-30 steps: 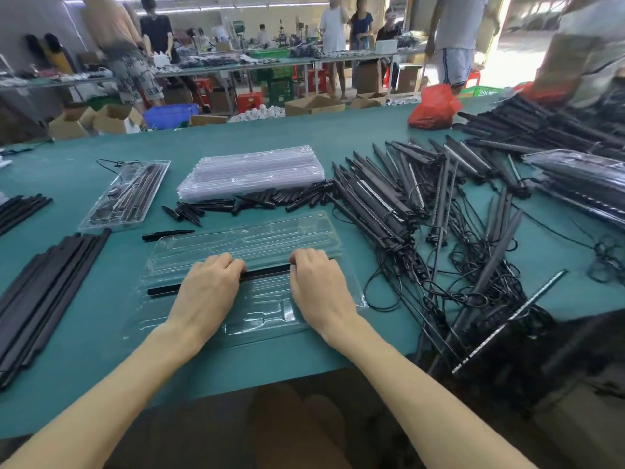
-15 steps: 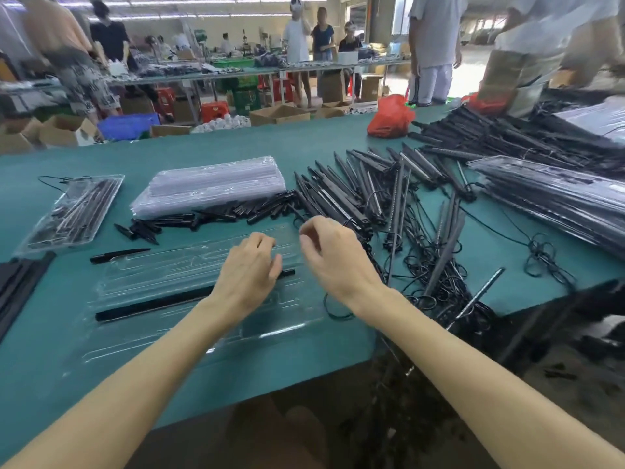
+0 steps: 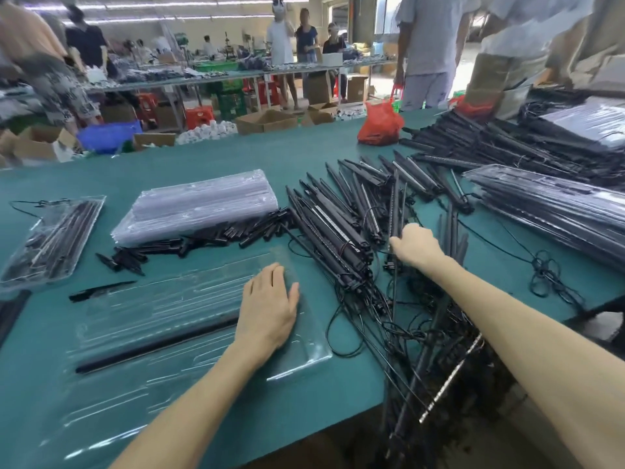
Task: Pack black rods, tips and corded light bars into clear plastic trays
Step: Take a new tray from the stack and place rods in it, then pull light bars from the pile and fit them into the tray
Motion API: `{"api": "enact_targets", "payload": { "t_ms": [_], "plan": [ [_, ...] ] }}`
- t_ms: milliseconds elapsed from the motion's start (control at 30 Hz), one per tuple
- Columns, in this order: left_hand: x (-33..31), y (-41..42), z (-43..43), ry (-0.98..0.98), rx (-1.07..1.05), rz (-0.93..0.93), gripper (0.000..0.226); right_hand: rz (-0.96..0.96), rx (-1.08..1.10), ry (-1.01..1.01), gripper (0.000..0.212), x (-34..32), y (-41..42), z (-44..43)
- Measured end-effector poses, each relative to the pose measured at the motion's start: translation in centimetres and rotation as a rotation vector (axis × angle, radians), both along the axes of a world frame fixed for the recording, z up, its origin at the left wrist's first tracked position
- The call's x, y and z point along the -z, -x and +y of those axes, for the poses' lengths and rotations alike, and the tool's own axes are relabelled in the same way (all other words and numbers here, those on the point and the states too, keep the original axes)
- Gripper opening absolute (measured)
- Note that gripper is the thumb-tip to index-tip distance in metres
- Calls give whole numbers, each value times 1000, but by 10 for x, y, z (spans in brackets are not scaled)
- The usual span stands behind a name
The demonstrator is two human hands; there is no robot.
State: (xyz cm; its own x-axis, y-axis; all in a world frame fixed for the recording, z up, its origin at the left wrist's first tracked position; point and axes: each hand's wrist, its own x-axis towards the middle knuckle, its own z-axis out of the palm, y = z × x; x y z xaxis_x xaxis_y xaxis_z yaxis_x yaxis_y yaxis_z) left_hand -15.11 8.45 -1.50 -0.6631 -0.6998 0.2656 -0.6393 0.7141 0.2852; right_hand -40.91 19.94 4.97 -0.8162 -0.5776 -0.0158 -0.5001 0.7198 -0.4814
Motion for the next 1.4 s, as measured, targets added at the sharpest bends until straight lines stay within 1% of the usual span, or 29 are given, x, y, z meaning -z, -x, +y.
{"api": "enact_targets", "payload": {
  "t_ms": [100, 167, 233, 333, 433, 500, 633, 833, 900, 967, 1033, 1133, 1267, 1400],
  "plan": [
    [1, 0, -1, 6, -3, 7, 44, 4, 5, -17, 40, 10, 5, -10],
    [1, 0, -2, 6, -2, 6, 43, -39, -10, -20, 43, 8, 7, -16],
    [1, 0, -2, 11, 1, 0, 42, -108, -23, -1, 41, 3, 10, -20],
    [-1, 0, -1, 15, -1, -7, 43, -176, 32, 127, 32, -2, 13, -20],
    [-1, -1, 0, 18, -1, -11, 42, -150, 142, 242, 33, -7, 17, -16],
    [-1, -1, 0, 16, 1, -11, 42, -189, 165, 324, 30, -13, 24, -15],
    [-2, -1, 1, 23, 4, -10, 42, -350, 166, 497, 27, -32, 33, -18],
    [-2, -2, 2, 34, 3, -13, 43, -764, 77, 852, 34, -70, 8, -27],
    [-1, -2, 2, 36, -1, -20, 43, -864, 20, 913, 40, -81, -8, -32],
    [-1, -2, 1, 28, -3, -24, 43, -914, -35, 918, 41, -88, -23, -37],
    [-1, -1, 1, 21, -2, -24, 42, -915, -81, 888, 35, -91, -35, -42],
    [-1, -3, 1, 22, 2, -22, 43, -858, -126, 857, 26, -91, -43, -47],
    [-2, -3, 1, 14, -3, -15, 41, -788, -36, 849, 28, -83, -27, -43],
    [-3, -3, 2, 15, -2, -12, 41, -584, 45, 654, 27, -61, 6, -27]
  ]
}}
